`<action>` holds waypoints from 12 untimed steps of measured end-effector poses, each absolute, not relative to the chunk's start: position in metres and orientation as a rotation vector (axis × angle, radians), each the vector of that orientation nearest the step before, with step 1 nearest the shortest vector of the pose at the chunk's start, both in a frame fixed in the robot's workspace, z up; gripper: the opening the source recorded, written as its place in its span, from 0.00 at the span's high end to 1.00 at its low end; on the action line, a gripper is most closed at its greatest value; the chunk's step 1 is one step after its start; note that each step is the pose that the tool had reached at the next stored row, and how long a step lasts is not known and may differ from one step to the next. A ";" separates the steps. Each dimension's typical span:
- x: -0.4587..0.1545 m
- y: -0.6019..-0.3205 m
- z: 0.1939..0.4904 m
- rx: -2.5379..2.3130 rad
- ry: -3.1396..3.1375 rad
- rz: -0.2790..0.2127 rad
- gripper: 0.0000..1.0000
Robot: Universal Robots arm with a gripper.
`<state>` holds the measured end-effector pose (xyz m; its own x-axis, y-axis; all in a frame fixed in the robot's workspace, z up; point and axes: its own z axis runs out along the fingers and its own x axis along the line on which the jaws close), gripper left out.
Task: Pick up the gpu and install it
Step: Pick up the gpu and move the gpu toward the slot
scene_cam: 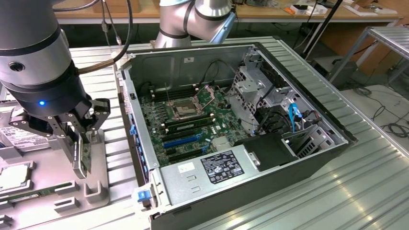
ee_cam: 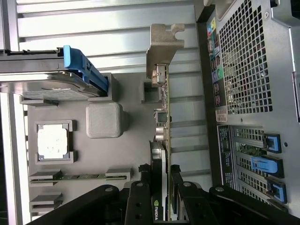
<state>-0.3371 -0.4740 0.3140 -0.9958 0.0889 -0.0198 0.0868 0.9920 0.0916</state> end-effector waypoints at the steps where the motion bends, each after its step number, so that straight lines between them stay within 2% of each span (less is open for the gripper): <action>1: -0.337 -0.474 0.314 0.137 3.112 0.142 0.73; 12: -0.337 -0.474 0.316 0.137 3.112 0.141 0.73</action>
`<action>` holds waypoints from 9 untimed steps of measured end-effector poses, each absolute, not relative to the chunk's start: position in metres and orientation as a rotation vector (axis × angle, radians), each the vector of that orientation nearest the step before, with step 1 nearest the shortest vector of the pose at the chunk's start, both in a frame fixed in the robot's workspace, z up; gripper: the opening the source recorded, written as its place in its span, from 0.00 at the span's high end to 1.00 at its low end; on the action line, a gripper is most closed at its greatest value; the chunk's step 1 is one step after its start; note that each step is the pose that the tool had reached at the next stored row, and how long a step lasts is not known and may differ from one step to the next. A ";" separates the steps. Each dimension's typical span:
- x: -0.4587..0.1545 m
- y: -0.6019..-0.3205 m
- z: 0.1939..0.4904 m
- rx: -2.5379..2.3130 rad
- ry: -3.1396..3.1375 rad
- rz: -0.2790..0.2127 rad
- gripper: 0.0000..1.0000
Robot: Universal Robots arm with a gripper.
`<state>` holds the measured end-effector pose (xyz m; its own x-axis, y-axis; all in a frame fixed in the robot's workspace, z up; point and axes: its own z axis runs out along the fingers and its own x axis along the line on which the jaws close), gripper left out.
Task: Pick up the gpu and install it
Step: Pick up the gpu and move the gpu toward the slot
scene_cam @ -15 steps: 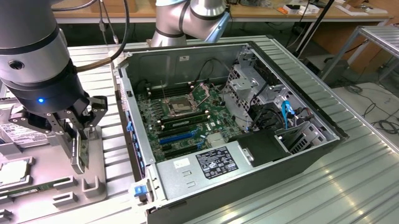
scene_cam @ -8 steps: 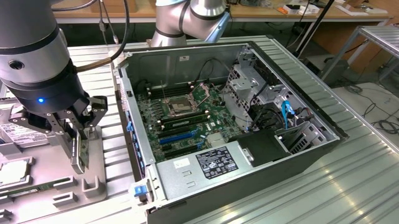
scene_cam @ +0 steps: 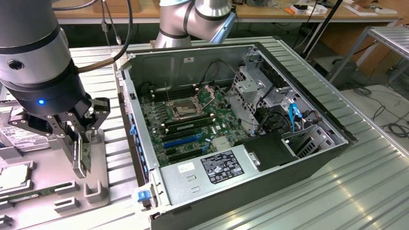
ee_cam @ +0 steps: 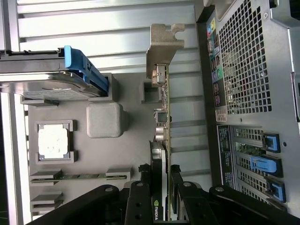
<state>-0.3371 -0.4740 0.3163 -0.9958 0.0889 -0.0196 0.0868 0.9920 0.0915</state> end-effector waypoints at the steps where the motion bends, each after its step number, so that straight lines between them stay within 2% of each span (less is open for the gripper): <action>1: -0.337 -0.474 0.318 0.137 3.112 0.141 0.73; 9: -0.337 -0.474 0.330 0.137 3.112 0.142 0.73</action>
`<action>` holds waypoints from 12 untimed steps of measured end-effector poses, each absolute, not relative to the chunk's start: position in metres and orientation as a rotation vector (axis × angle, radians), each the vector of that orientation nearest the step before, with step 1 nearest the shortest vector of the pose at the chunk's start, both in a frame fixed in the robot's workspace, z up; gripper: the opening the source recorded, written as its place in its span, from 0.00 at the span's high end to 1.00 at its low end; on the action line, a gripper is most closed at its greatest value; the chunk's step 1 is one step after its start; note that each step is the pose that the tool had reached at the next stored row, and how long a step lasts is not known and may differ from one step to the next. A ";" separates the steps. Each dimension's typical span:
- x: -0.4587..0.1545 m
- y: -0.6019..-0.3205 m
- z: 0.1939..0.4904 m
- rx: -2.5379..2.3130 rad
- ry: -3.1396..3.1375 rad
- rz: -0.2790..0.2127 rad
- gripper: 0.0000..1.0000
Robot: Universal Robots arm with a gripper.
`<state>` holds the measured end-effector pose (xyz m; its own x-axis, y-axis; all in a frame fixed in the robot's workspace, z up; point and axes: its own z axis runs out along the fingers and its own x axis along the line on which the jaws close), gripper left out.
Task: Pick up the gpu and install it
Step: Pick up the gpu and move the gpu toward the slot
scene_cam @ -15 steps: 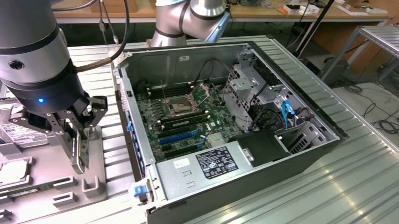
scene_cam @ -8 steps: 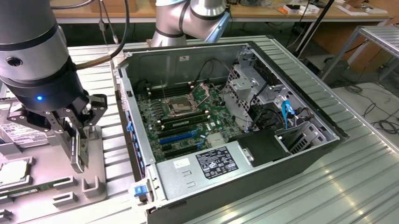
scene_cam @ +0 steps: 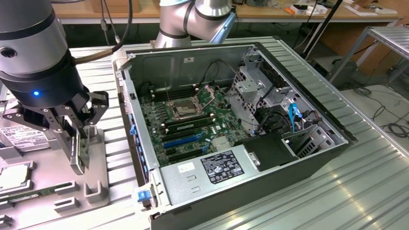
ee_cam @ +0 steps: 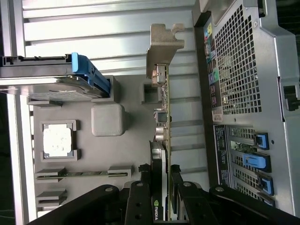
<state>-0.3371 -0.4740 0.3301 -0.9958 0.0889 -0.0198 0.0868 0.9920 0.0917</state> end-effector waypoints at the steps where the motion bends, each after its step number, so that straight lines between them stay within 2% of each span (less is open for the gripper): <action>1: -0.337 -0.474 0.331 0.137 3.111 0.142 0.73; 12: -0.337 -0.474 0.349 0.137 3.112 0.142 0.73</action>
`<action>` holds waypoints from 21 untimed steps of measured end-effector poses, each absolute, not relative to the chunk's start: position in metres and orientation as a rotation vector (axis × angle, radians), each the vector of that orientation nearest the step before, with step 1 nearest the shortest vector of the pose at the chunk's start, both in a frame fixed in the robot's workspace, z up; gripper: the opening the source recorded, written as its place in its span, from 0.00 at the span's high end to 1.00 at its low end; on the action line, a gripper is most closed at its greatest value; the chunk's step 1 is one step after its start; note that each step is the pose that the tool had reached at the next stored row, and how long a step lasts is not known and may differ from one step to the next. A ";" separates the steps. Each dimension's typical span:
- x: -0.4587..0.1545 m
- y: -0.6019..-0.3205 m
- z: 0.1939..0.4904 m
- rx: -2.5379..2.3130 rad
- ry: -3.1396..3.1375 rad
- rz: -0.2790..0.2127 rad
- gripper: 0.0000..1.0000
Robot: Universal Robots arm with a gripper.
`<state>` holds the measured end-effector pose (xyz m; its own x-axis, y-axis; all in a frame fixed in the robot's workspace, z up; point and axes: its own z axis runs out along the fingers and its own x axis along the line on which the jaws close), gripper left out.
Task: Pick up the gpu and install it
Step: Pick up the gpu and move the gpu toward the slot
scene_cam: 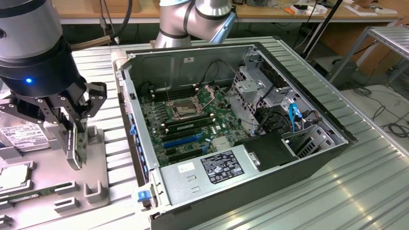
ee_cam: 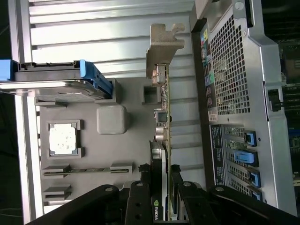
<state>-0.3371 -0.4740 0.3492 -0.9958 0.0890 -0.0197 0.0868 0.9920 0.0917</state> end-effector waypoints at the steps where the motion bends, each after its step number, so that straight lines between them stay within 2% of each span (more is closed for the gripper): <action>1: -0.337 -0.474 0.351 0.137 3.112 0.142 0.73; 21: -0.337 -0.474 0.388 0.137 3.111 0.146 0.73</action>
